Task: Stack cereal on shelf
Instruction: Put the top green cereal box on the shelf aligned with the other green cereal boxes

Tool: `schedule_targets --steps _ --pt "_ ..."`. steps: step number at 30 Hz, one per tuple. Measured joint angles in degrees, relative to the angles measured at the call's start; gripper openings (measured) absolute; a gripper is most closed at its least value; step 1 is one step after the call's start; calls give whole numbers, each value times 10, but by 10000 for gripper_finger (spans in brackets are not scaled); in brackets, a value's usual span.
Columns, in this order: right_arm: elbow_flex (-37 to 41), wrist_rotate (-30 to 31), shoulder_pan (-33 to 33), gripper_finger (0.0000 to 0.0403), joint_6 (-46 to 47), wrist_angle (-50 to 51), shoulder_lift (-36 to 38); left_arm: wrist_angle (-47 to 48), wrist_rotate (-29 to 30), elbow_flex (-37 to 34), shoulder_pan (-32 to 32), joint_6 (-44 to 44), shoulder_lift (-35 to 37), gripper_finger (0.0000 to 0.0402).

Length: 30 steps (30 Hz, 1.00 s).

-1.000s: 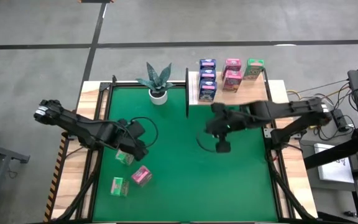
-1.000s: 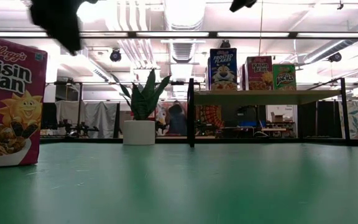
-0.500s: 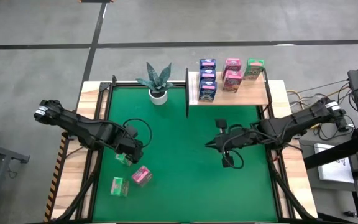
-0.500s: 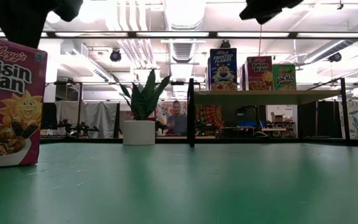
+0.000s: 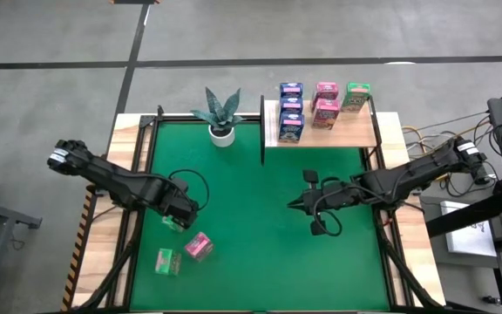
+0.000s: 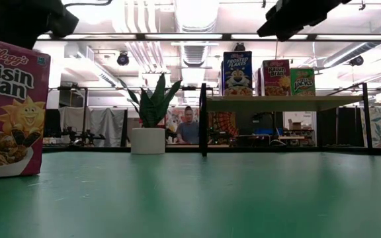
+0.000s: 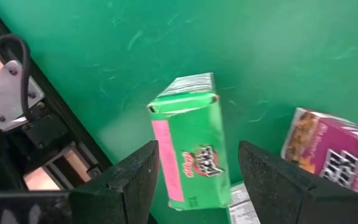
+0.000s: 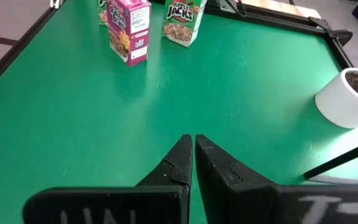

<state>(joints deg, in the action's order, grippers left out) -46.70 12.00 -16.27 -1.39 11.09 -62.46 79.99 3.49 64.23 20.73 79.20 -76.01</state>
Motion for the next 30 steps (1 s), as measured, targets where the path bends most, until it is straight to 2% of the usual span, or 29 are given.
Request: schedule_targets --steps 16,22,26,30 --pt "9 3 -5 9 -5 1 -6 -28 31 -29 7 -6 -7 204" --pt "32 83 -34 9 -7 -5 10 -29 45 -30 17 11 -8 204" --pt "37 89 -50 9 -11 -20 27 -28 44 -30 19 14 -8 205" --pt "37 91 -58 9 -17 -31 39 -24 37 -26 21 15 -8 226"
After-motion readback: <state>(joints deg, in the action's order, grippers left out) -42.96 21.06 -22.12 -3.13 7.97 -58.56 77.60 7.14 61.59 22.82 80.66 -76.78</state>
